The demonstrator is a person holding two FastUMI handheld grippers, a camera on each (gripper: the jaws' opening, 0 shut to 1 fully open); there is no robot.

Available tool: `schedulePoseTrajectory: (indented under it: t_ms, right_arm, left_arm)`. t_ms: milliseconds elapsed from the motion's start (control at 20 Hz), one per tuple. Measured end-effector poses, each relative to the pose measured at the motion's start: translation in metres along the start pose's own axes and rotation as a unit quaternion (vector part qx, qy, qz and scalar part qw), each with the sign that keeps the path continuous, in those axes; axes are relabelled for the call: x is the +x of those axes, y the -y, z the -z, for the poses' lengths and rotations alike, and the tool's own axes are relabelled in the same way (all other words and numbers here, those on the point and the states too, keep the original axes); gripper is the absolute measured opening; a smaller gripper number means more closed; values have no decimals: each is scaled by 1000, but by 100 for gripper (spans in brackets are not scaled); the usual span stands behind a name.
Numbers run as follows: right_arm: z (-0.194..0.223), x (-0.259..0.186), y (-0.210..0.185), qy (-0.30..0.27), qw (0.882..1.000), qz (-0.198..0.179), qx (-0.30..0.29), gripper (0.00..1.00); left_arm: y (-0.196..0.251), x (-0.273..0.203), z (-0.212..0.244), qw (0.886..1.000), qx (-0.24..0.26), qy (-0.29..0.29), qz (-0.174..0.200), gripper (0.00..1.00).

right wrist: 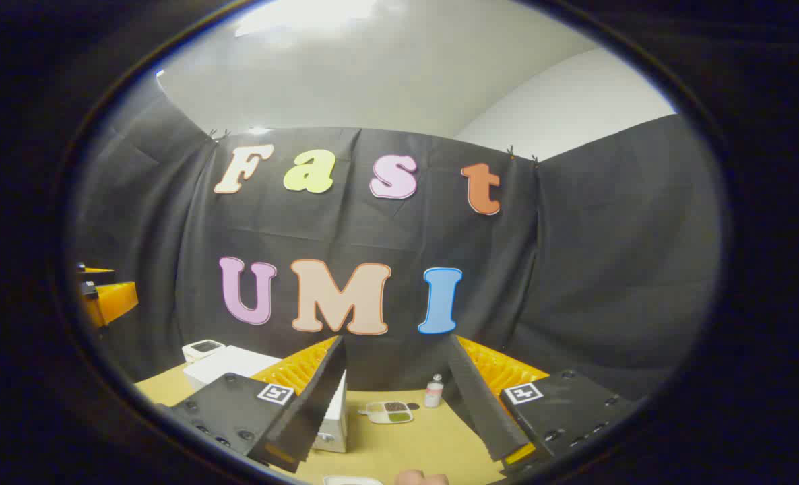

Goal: Open the microwave oven with the left hand, put the food in, and close the microwave oven.

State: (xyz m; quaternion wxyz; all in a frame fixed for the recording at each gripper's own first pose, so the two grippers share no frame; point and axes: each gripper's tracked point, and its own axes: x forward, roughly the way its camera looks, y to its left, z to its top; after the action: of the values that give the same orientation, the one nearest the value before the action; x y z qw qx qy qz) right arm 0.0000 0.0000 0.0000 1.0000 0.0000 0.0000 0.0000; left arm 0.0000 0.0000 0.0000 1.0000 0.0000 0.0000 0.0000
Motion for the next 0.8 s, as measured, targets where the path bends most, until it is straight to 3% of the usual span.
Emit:
schedulePoseTrajectory:
  t_ms: [300, 800]
  right_arm:
    - [9, -1, 22, -4, 1000, -6, 0, 97]
    - [11, -4, 35, -8, 1000, -7, -10, 96]
  left_arm:
    - [18, -10, 18, 999, -30, -35, -1, 95]
    - [32, -9, 22, 999, -24, -41, 4, 92]
